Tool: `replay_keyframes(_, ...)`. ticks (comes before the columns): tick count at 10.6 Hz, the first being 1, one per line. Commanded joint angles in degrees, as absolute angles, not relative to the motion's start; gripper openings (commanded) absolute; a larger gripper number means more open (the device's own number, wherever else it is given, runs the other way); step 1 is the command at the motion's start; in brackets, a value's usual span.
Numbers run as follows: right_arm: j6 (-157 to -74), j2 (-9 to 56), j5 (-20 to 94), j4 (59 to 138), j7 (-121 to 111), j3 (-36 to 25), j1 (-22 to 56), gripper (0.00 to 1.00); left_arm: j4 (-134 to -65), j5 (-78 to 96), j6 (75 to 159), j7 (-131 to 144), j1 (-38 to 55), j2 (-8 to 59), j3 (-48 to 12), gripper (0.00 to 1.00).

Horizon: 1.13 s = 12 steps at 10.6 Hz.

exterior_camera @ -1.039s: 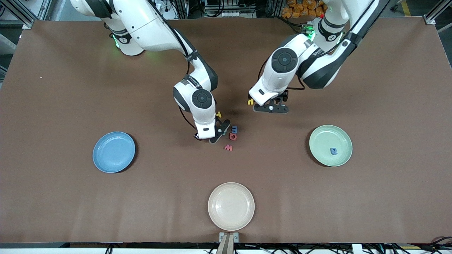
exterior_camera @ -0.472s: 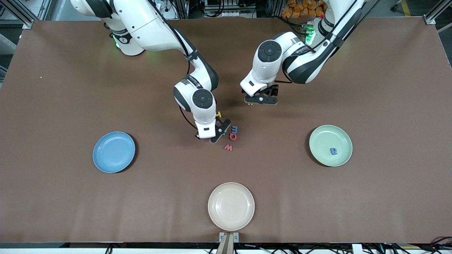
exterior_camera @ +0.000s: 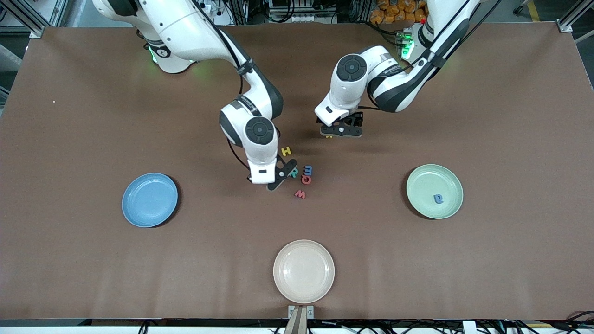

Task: Sort uppercase to blue plate, lowercase to green plate
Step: 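Carry the M to the blue plate while the left gripper reaches the u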

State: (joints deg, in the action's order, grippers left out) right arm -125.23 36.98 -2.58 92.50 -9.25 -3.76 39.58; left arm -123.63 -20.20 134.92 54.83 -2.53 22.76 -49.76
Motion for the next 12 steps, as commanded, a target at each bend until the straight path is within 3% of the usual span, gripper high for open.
replay_keyframes(1, -121.04, 32.62, -2.72, 93.52, -8.61, -3.16, 33.69, 0.00, -123.66, -26.08, 138.07, 62.28, -0.97, 26.35, -49.57, 0.94)
replay_keyframes(4, -116.73, 30.24, -2.90, 93.52, -9.22, -3.16, 25.78, 0.00, -123.49, -37.14, 140.01, 71.86, -1.05, 31.89, -49.22, 0.94)
replay_keyframes(12, -116.63, 32.43, -3.43, 93.78, -20.63, -3.08, 4.85, 0.00, -124.45, -38.76, 140.01, 77.78, 1.92, 34.80, -47.20, 0.83)
